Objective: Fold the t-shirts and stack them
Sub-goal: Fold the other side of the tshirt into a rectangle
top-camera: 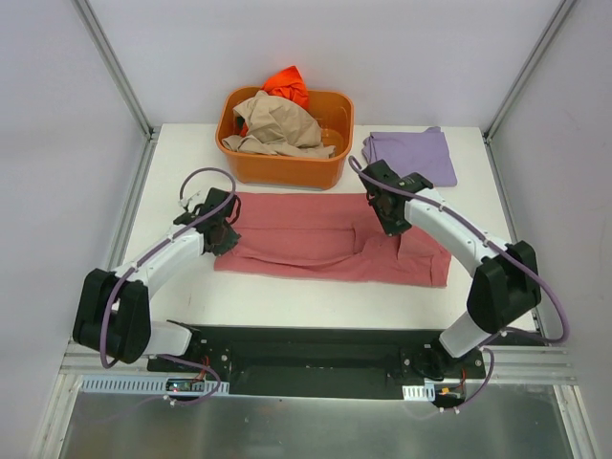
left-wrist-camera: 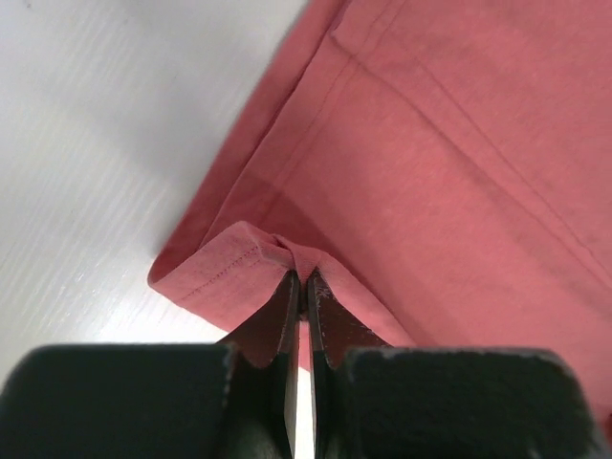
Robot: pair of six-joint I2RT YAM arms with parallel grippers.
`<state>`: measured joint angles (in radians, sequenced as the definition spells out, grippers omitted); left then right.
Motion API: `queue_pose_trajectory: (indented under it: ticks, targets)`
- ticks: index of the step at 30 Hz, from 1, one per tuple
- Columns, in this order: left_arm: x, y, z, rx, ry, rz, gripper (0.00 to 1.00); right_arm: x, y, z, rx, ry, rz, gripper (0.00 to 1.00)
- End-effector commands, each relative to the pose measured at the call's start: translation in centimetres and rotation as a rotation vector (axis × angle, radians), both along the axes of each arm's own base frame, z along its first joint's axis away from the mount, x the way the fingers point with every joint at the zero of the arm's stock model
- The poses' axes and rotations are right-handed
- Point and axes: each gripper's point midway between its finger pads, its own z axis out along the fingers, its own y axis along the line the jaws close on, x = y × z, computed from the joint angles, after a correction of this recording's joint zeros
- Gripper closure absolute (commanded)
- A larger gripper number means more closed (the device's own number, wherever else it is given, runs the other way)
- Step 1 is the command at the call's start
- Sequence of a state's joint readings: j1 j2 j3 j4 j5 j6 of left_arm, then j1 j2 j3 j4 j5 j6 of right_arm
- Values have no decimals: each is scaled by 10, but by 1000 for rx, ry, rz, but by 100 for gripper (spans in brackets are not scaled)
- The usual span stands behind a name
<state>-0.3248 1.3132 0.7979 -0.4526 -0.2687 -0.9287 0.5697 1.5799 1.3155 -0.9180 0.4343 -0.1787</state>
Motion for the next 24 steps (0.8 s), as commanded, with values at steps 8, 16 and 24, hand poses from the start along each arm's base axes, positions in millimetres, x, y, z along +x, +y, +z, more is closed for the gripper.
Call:
queue_pose_trajectory:
  ticks: [8, 16, 24]
  targets:
    - [37, 11, 25, 45, -87, 32, 100, 49, -1, 22, 6, -91, 17, 100]
    - [57, 16, 27, 77, -96, 59, 100, 67, -6, 16, 5, -78, -1, 100]
    - [81, 25, 10, 150, -60, 102, 100, 112, 0, -12, -2, -93, 32, 93]
